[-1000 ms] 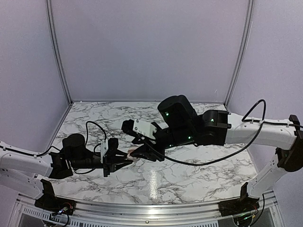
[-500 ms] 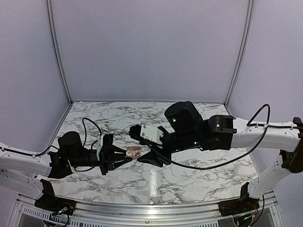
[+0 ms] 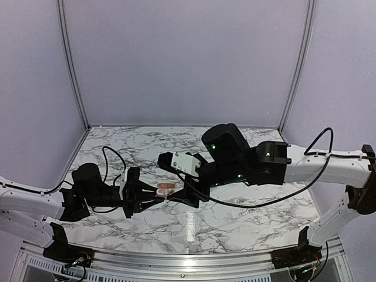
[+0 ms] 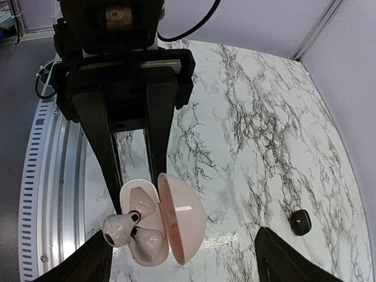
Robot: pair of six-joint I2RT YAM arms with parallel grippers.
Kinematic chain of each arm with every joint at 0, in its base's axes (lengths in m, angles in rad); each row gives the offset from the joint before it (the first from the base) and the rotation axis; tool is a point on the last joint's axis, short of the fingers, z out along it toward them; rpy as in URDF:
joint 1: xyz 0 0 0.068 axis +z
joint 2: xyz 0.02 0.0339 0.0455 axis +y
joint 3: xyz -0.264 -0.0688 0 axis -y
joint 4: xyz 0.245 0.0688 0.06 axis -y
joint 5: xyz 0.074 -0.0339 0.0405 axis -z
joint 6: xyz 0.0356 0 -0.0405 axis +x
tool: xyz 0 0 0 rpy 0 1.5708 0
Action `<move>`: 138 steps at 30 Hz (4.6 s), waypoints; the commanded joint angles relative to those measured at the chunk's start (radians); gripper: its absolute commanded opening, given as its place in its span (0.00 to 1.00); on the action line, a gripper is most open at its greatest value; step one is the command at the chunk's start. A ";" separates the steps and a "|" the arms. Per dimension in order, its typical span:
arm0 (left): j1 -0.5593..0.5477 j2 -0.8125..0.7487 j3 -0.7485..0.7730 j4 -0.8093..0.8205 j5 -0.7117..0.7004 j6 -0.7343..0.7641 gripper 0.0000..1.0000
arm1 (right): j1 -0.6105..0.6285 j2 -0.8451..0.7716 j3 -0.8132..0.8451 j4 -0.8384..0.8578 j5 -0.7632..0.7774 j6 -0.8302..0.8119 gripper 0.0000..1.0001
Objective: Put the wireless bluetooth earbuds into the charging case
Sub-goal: Adjust the left earbud in the left side groove of the charging case, then close the charging case.
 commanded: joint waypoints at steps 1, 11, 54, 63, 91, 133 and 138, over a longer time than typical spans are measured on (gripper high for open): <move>0.004 0.014 0.006 0.042 0.015 0.002 0.00 | -0.003 0.026 0.057 0.021 0.002 0.009 0.84; 0.004 0.020 0.005 0.042 0.017 0.010 0.00 | -0.003 0.056 0.082 0.030 0.018 0.021 0.84; 0.002 0.010 -0.002 0.042 0.057 0.042 0.00 | -0.080 0.138 0.114 0.047 -0.134 0.127 0.81; 0.000 0.013 -0.003 0.041 0.061 0.053 0.00 | -0.102 0.152 0.112 0.054 -0.166 0.140 0.80; 0.010 0.010 0.019 0.040 0.041 -0.021 0.00 | -0.138 -0.038 -0.065 0.191 -0.437 0.107 0.80; 0.098 0.002 0.026 0.141 -0.009 -0.258 0.00 | -0.008 0.104 -0.025 0.026 -0.374 -0.070 0.37; 0.133 0.029 0.037 0.149 -0.053 -0.350 0.00 | 0.007 0.071 -0.065 0.060 -0.251 -0.080 0.38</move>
